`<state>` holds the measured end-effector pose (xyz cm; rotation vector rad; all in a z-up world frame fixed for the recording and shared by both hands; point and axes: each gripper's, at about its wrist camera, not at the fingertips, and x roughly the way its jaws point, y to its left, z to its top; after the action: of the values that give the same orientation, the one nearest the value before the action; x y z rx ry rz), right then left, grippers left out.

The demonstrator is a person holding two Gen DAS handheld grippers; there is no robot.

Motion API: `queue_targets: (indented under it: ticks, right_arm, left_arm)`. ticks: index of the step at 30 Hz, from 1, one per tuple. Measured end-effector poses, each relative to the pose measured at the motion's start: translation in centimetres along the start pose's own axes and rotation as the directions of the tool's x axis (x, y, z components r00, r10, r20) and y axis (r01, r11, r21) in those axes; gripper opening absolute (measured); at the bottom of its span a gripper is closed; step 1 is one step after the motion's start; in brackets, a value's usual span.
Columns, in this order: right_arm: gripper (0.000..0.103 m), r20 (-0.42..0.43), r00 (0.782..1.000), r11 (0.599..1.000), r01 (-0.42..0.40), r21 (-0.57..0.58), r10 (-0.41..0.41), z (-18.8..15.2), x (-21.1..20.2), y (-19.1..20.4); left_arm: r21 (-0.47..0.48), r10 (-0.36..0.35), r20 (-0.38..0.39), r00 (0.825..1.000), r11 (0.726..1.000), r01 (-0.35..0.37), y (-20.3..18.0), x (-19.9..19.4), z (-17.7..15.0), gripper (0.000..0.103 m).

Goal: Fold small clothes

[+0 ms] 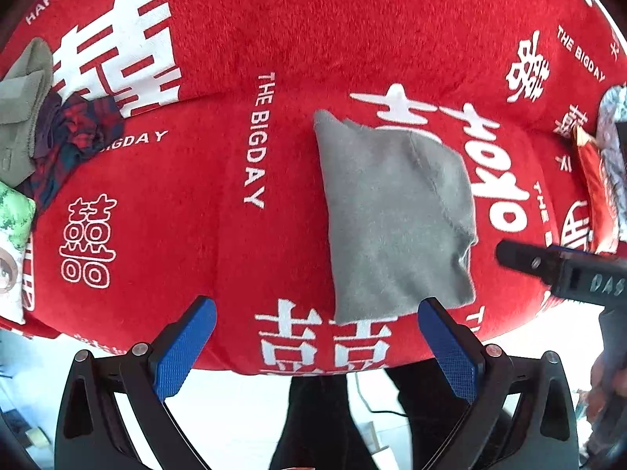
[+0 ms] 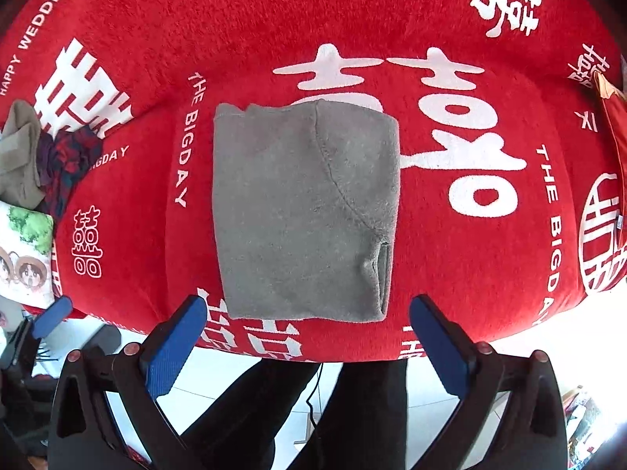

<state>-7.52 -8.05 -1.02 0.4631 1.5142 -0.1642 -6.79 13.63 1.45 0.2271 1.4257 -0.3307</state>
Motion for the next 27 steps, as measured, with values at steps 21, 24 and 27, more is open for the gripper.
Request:
queue_targets:
  ticks: [21, 24, 27]
  right_arm:
    - [0.103, 0.027, 0.997, 0.996, 0.069, -0.061, -0.067, 1.2, -3.0, -4.3]
    - [0.103, 0.031, 0.997, 0.995, 0.07, -0.064, -0.068, 1.4, -3.1, -4.2]
    - [0.103, 0.033, 0.997, 0.995, 0.075, -0.073, -0.073, 1.4, -3.1, -3.9]
  left_arm:
    - [-0.09, 0.062, -0.014, 0.998, 0.994, -0.063, -3.4, 0.6, 2.3, 0.103]
    - [-0.08, 0.079, -0.008, 0.997, 0.994, -0.079, -3.5, 0.4, 2.6, 0.103]
    - [-0.071, 0.086, -0.005, 0.996, 0.994, -0.086, -3.6, 0.3, 2.8, 0.103]
